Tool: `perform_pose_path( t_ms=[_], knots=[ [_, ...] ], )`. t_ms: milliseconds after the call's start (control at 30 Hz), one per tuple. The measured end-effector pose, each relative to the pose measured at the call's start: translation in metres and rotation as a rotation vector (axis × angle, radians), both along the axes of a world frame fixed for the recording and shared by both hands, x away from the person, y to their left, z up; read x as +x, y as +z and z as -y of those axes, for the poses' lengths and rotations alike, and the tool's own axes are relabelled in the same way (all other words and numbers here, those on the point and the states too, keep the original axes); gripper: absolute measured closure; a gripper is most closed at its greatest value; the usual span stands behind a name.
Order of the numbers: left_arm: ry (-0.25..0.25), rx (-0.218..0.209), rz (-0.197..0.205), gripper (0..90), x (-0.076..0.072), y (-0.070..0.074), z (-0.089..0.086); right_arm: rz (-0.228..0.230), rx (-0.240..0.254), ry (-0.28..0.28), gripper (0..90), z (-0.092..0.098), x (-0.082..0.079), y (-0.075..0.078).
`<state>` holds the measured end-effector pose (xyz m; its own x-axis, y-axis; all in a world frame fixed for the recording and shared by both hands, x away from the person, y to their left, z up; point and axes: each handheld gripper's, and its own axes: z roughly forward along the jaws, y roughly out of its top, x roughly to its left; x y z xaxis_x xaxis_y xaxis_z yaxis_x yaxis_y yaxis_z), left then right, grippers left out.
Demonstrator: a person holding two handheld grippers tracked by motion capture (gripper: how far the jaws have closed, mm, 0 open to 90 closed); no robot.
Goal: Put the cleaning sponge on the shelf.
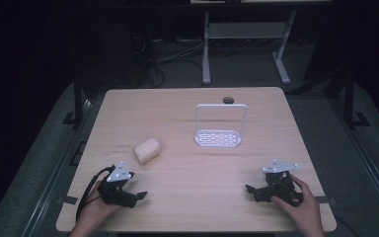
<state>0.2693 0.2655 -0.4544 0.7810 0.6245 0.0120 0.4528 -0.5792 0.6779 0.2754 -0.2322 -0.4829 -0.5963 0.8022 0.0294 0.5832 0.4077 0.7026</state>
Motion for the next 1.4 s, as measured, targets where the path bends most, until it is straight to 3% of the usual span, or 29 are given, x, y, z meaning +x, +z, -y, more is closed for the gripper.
perform_pose_path(
  t_ms=[733, 1400],
  knots=[
    [0.035, 0.036, 0.018, 14.0, 0.016, 0.008, -0.014, -0.004, 0.004, -0.004, 1.2, 0.000, 0.000, 0.000],
    [0.062, 0.017, 0.039, 13.9, 0.038, 0.021, -0.020, -0.004, 0.004, -0.004, 1.2, 0.000, 0.000, 0.000]
  ],
)
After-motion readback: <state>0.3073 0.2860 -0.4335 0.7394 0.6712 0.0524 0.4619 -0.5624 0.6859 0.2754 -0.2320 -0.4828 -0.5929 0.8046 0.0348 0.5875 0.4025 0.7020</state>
